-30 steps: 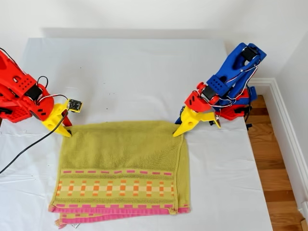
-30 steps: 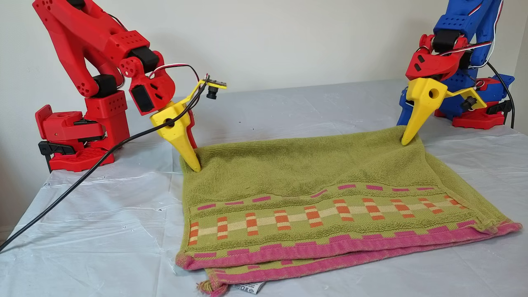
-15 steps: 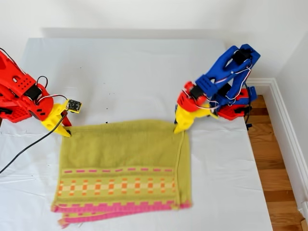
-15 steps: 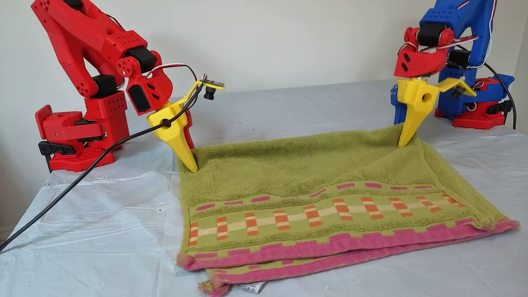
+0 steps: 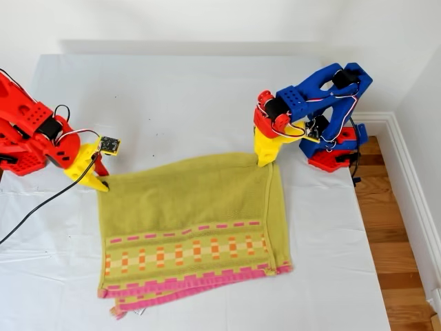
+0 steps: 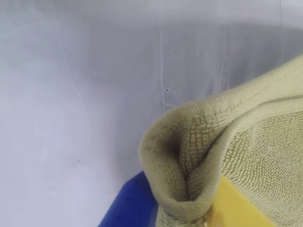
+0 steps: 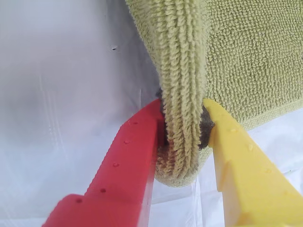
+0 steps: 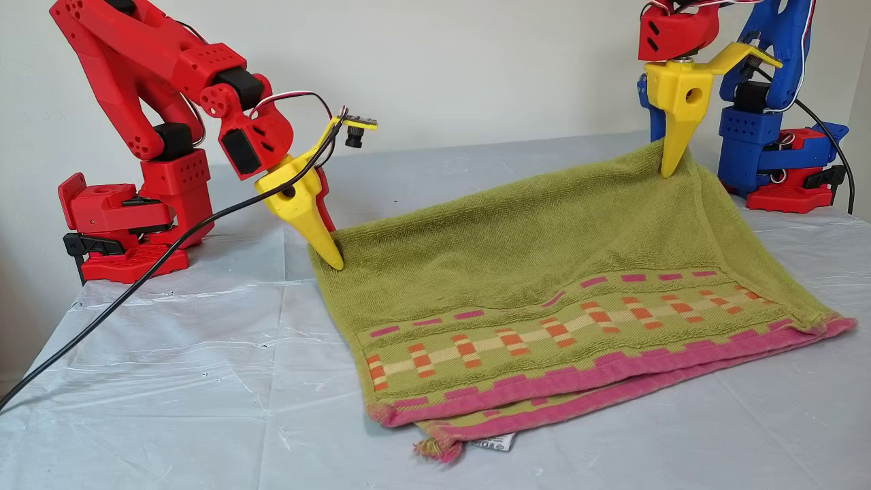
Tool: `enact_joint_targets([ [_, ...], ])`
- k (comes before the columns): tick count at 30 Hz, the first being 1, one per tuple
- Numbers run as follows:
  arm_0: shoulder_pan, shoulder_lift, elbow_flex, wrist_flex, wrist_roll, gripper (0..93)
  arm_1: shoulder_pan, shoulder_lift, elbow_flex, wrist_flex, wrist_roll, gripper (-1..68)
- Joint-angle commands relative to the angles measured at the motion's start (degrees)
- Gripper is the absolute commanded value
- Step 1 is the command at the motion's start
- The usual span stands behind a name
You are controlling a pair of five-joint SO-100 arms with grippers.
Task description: Fold the towel.
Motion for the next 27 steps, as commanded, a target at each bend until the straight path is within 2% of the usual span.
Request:
enact_joint_targets([
  [1, -1.1, 6.7, 2.3, 6.5, 1.7, 1.4, 1.4, 4.9, 1.0, 4.0, -1.6, 0.1],
  [5, -1.1, 29.2, 3.8, 29.2, -0.2, 1.4, 2.6, 8.3, 4.0, 4.0, -1.9, 0.1],
  [8, -4.1, 43.7, 1.9, 43.2, 4.2, 1.4, 3.5, 10.7, 5.5, 4.0, -2.5, 0.1],
  [11, -6.6, 47.9, -2.0, 51.2, 7.7, 1.4, 5.5, 13.2, 6.5, 4.0, -4.5, 0.1],
  [15, -7.7, 40.0, -6.5, 49.8, 11.2, 1.4, 7.2, 15.7, 6.9, 4.0, -6.2, 0.1],
  [18, -8.3, 33.7, -9.1, 45.0, 14.2, 1.4, 5.4, 16.6, 6.7, 4.0, -4.7, 0.1],
  [21, -7.6, 24.7, -13.6, 40.1, 16.8, 1.4, 1.6, 16.2, 6.0, 4.0, -1.2, 0.1],
  [27, -4.0, 9.2, -24.2, 31.9, 20.7, 1.4, -9.9, 9.5, -0.5, 4.0, 9.6, 0.1],
])
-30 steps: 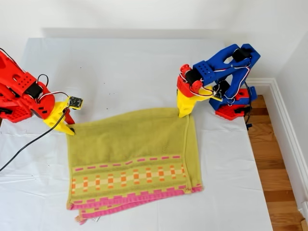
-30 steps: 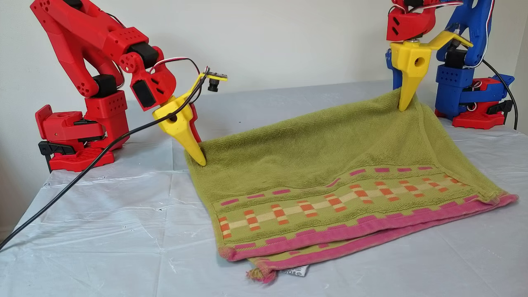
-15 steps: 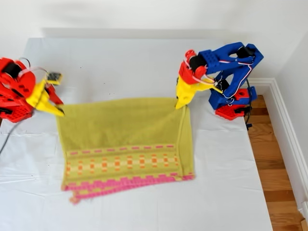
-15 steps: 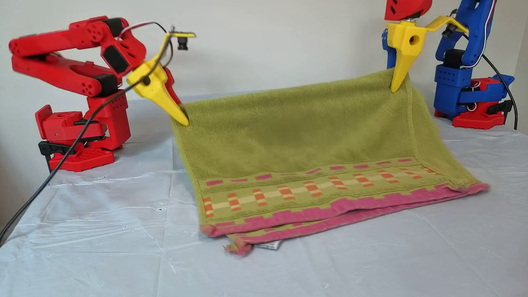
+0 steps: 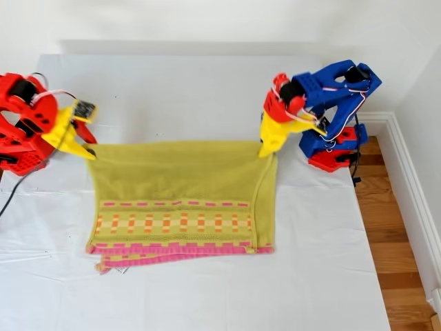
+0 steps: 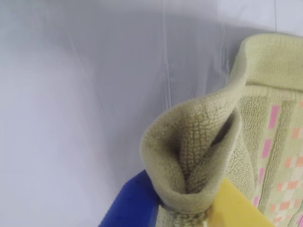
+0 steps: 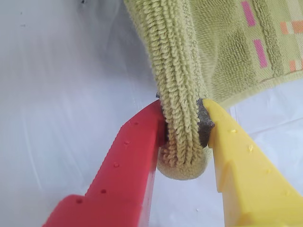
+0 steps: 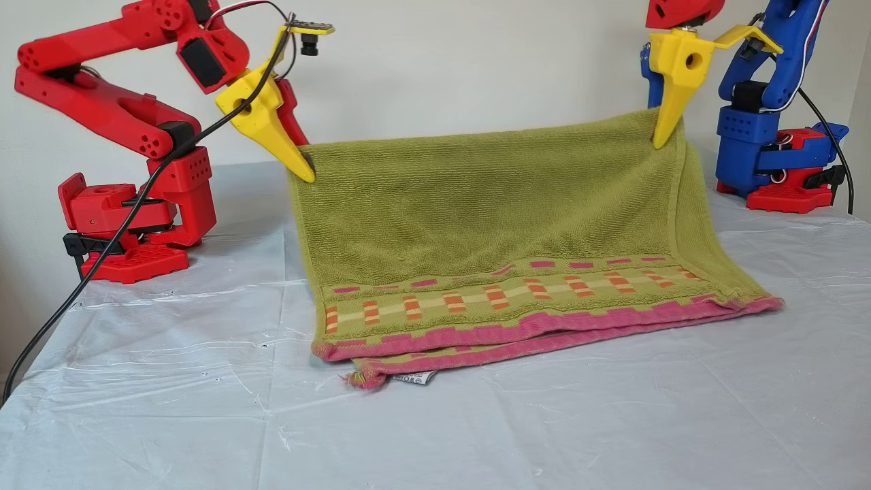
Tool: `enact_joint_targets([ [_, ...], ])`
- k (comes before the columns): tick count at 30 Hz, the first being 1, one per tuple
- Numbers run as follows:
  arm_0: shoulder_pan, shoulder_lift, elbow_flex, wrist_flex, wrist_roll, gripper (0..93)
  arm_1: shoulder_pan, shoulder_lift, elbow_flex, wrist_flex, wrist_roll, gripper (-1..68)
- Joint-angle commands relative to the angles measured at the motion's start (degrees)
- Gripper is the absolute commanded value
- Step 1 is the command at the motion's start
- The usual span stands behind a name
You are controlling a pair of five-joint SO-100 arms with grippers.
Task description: Fold the towel.
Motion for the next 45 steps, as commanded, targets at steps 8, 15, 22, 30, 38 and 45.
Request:
enact_joint_targets([
  [8, 12.2, -19.6, -24.6, 4.0, 0.4, 1.4, -18.7, -17.7, -23.7, 3.9, 16.2, 0.1],
  [15, 18.0, -26.0, -29.1, 0.3, 1.9, 1.4, -22.8, -34.5, -41.7, 3.9, 18.3, 0.1],
  [22, 21.5, -31.7, -29.3, -4.8, 0.4, 1.4, -25.7, -49.3, -58.9, 3.9, 18.9, 0.1],
  [30, 24.3, -36.7, -32.0, -6.2, -2.2, 1.4, -26.5, -62.1, -73.2, 3.9, 18.1, 0.1],
  [38, 25.0, -46.4, -33.4, -16.5, -2.8, 1.4, -26.5, -66.9, -78.8, 4.0, 17.8, 0.1],
  [45, 24.3, -49.7, -41.0, -14.4, -0.2, 1.4, -26.8, -68.6, -80.4, 4.0, 18.2, 0.1],
])
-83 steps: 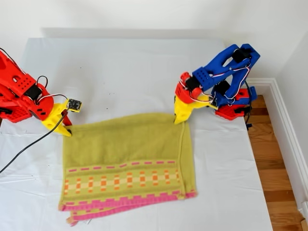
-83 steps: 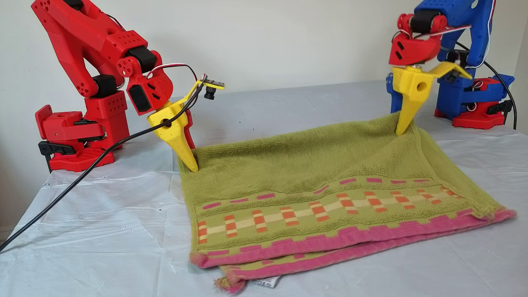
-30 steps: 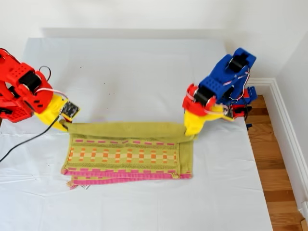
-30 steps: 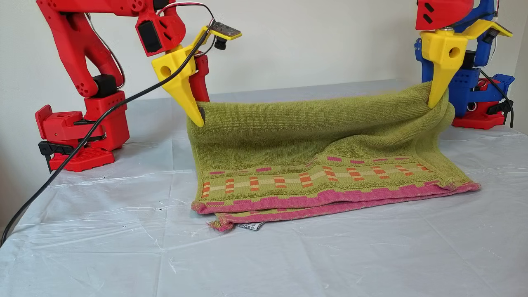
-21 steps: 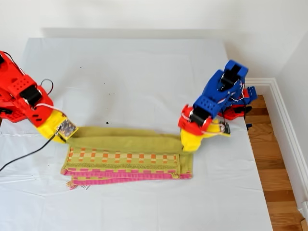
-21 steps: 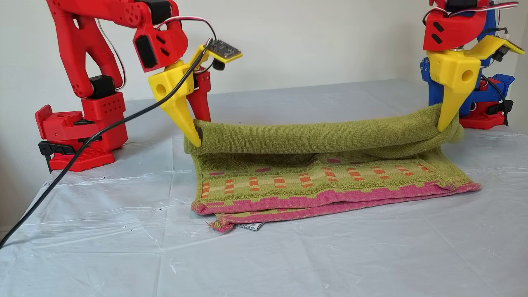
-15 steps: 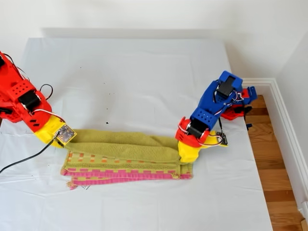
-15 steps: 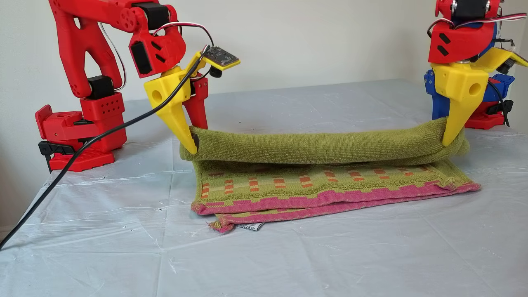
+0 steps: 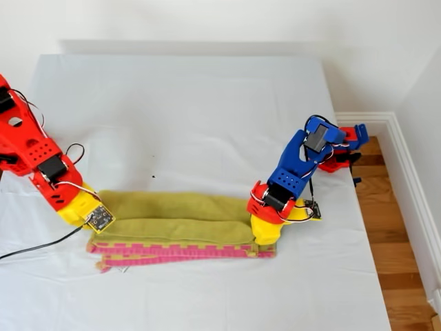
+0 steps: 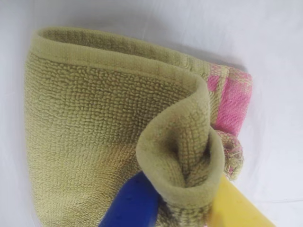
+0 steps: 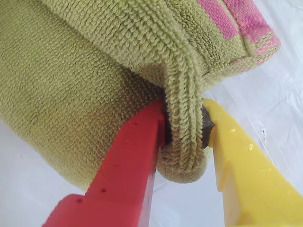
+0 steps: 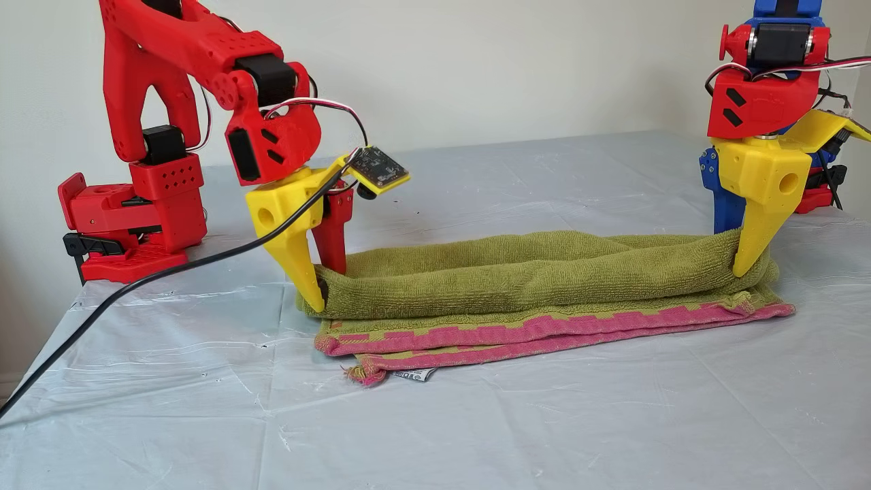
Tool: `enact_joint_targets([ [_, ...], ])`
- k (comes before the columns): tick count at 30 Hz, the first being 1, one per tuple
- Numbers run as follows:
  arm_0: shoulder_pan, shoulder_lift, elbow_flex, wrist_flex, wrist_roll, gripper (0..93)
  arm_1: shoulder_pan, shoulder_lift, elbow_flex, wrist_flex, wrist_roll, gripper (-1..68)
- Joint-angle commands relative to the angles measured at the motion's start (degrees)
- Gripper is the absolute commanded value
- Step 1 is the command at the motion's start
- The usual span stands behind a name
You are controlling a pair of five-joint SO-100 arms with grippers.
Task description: Fold the towel.
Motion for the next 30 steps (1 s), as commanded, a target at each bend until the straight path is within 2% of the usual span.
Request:
enact_joint_targets([
  [1, -0.1, 0.5, -9.9, 3.8, 0.7, 1.4, -1.3, -0.2, -5.8, -0.2, 0.4, 0.1],
  [7, -1.1, -6.9, -31.3, 18.6, 3.4, 1.4, -0.8, -6.6, -14.6, -0.2, -1.1, 0.1],
  [13, -2.0, -23.3, -54.6, 26.5, 7.3, 1.4, -0.8, -10.5, -20.1, -0.2, -1.6, 0.1],
  [15, -1.9, -30.1, -65.8, 33.5, 6.9, 1.4, -0.9, -10.7, -20.3, -0.2, -1.6, 0.1],
  [18, -1.1, -46.2, -94.4, 49.4, 4.7, 1.4, -1.0, -10.5, -20.1, -0.2, -1.6, 0.1],
  [20, -1.6, -55.3, -109.7, 50.1, 9.9, 1.4, -1.1, -10.0, -19.5, -0.2, -1.7, 0.1],
  [24, -1.5, -60.5, -115.5, 50.1, 11.2, 1.4, -1.2, -9.7, -19.5, -0.2, -1.1, 0.1],
  [30, -0.6, -60.2, -115.6, 50.1, 13.7, 13.0, -1.2, -10.1, -20.2, -0.2, -1.2, 0.1],
])
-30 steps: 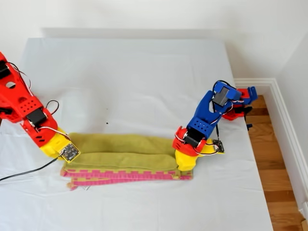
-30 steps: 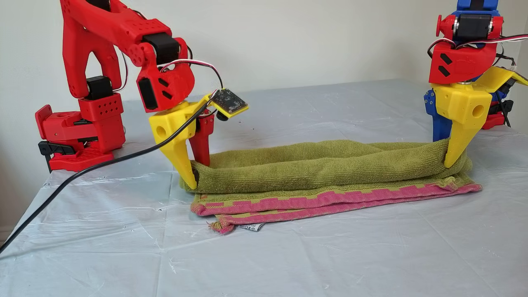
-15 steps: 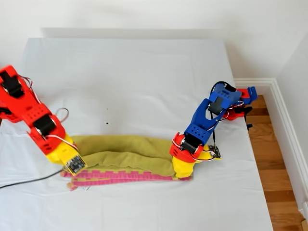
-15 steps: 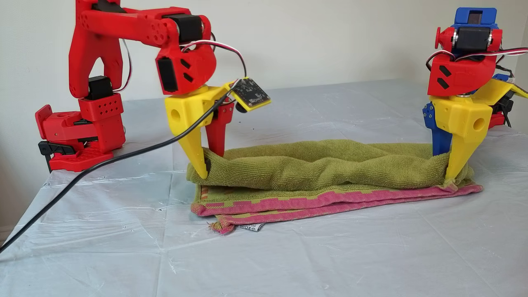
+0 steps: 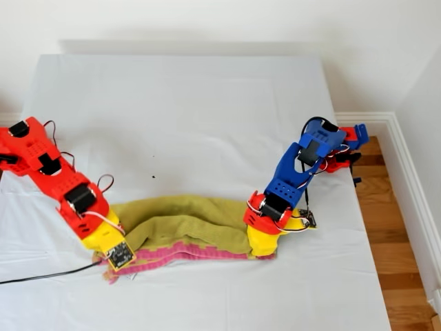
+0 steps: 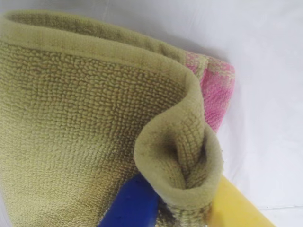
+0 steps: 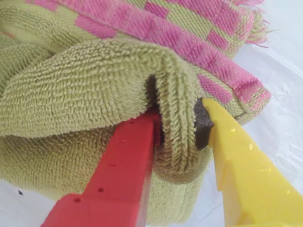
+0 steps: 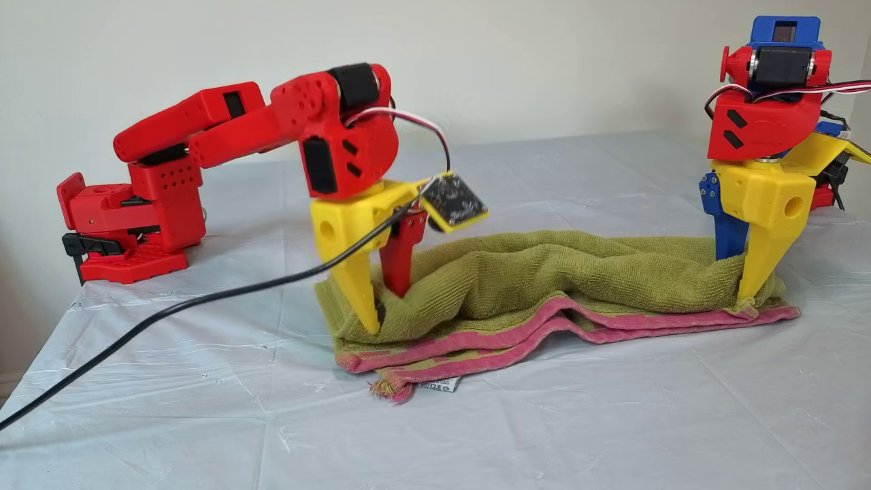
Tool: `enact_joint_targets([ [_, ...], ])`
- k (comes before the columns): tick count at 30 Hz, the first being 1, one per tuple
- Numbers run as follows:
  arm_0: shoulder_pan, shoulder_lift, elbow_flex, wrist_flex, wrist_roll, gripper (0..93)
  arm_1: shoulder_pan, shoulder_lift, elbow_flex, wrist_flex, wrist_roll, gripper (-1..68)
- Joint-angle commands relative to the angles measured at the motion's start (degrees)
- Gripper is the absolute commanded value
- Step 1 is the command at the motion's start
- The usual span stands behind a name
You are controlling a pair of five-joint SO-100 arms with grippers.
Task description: Fold the towel.
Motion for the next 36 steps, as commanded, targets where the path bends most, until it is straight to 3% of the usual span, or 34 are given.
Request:
enact_joint_targets([
  [1, 0.3, 1.9, -6.8, 0.6, 1.1, 16.6, -0.4, 2.4, -4.6, -0.3, 0.1, 0.1],
  [2, 0.6, 1.9, -6.8, 0.6, 0.4, 22.4, -0.3, 2.0, -5.0, -0.3, -0.2, 0.1],
  [4, 0.4, 1.7, -6.6, 0.7, -3.0, 46.3, 0.1, 1.3, -6.1, -0.3, -0.6, 0.1],
  [7, 0.6, 2.3, -5.9, 0.7, -1.1, 46.9, 0.6, 0.2, -8.2, -0.3, -1.5, 0.1],
  [10, 1.1, 2.4, -6.2, 0.7, -1.1, 55.0, 0.8, -0.3, -9.8, -0.3, -1.9, 2.7],
  [12, 1.6, 2.5, -6.5, 0.7, -0.4, 53.4, 0.6, 0.0, -9.9, -0.3, -1.8, 3.0],
  [14, 2.3, 3.5, -5.6, 0.7, -0.1, 44.4, 0.4, 0.2, -9.7, -0.3, -1.4, 1.9],
  [18, 4.2, 9.7, 3.9, 0.7, -4.7, 35.5, -0.3, -0.1, -9.5, -0.3, -0.4, 1.0],
  [28, 11.2, 23.6, 20.0, 0.7, -9.9, 30.3, 0.6, -3.1, -13.9, -0.3, -1.9, 0.8],
  [36, 13.2, 29.4, 27.1, 0.6, -12.7, 34.7, 0.9, -2.9, -14.8, -0.3, -2.1, 3.0],
])
